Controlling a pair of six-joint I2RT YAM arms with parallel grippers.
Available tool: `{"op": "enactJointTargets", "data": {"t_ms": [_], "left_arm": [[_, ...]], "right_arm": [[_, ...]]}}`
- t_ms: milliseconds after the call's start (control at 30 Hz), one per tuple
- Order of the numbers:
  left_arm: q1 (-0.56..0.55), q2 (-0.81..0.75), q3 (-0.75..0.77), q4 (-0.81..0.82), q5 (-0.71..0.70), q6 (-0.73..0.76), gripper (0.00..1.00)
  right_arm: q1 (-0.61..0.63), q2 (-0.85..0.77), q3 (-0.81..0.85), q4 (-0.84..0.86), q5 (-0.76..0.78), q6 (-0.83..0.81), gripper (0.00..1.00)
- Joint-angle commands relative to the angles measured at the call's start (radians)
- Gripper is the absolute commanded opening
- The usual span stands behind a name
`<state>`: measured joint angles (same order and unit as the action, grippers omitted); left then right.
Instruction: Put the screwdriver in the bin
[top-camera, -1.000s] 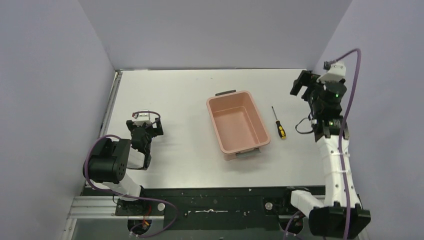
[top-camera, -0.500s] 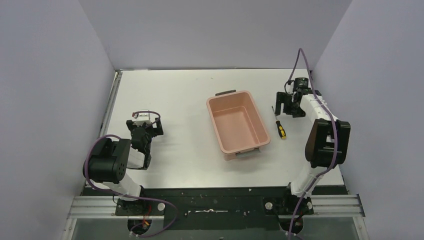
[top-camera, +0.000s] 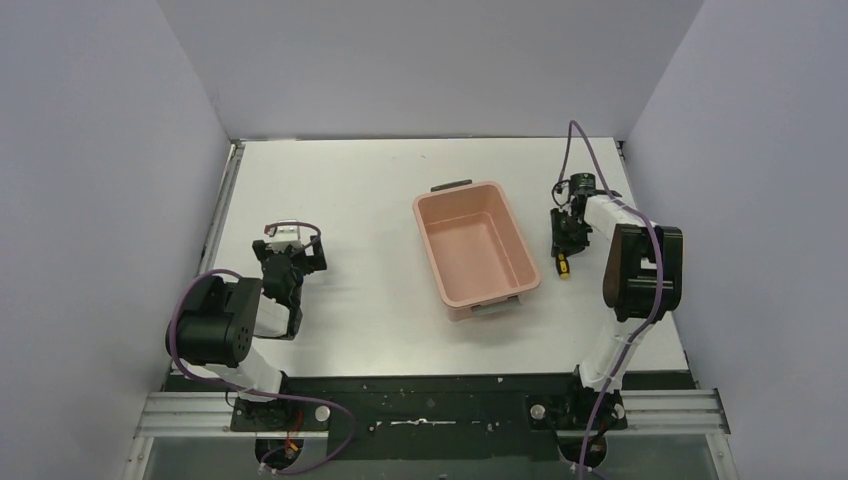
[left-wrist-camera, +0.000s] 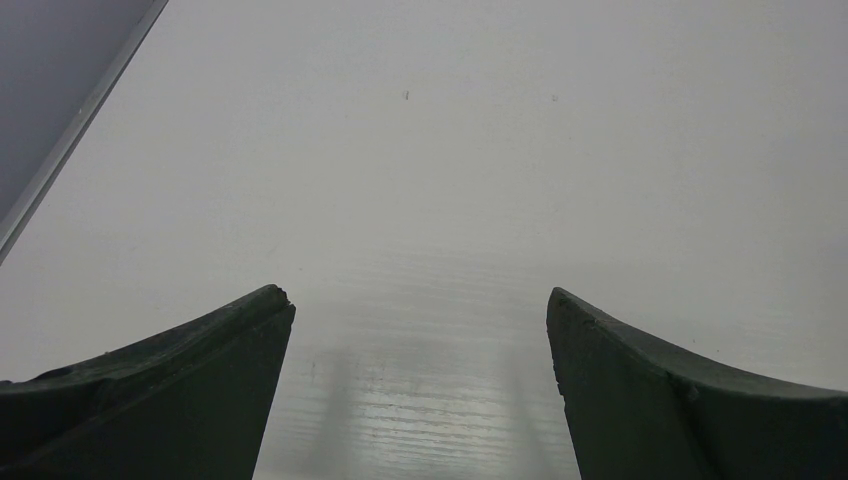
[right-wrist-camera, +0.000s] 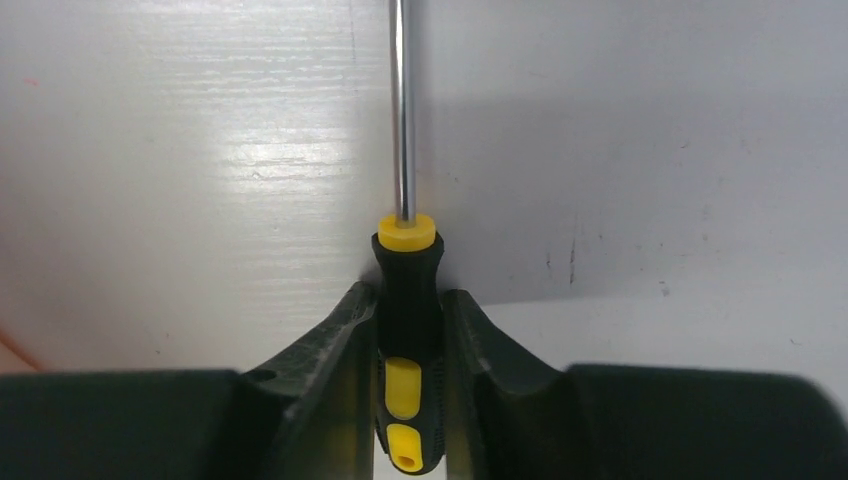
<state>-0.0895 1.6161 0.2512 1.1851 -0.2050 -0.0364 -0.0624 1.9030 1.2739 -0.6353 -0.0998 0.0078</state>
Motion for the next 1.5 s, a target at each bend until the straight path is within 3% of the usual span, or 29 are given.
{"op": "enactJointTargets", "data": {"t_ms": [0, 367, 500, 700, 933, 1333, 1467], "left_arm": [[0.005, -0.007, 0.002, 0.026, 0.010, 0.010, 0.97], [0.005, -0.007, 0.002, 0.026, 0.010, 0.010, 0.97], [0.006, -0.007, 0.002, 0.026, 0.010, 0.009, 0.97], [0.005, -0.007, 0.002, 0.025, 0.010, 0.010, 0.97], [0.005, -0.007, 0.002, 0.025, 0.010, 0.010, 0.97], [0.005, -0.007, 0.003, 0.026, 0.010, 0.010, 0.97], [0.005, -0.007, 0.002, 0.025, 0.010, 0.010, 0.97]], "right_arm": [[0.002, -0.006, 0.050, -0.057, 0.061, -0.029, 0.00], [0.044, -0.138, 0.493, -0.412, 0.076, 0.122, 0.00], [0.181, -0.197, 0.596, -0.420, 0.076, 0.210, 0.00], [0.499, -0.235, 0.669, -0.343, 0.173, 0.305, 0.00], [0.685, -0.247, 0.450, -0.285, 0.250, 0.384, 0.00], [0.715, -0.178, -0.018, 0.006, 0.225, 0.469, 0.00], [0.716, -0.124, -0.054, 0.041, 0.248, 0.477, 0.19]]}}
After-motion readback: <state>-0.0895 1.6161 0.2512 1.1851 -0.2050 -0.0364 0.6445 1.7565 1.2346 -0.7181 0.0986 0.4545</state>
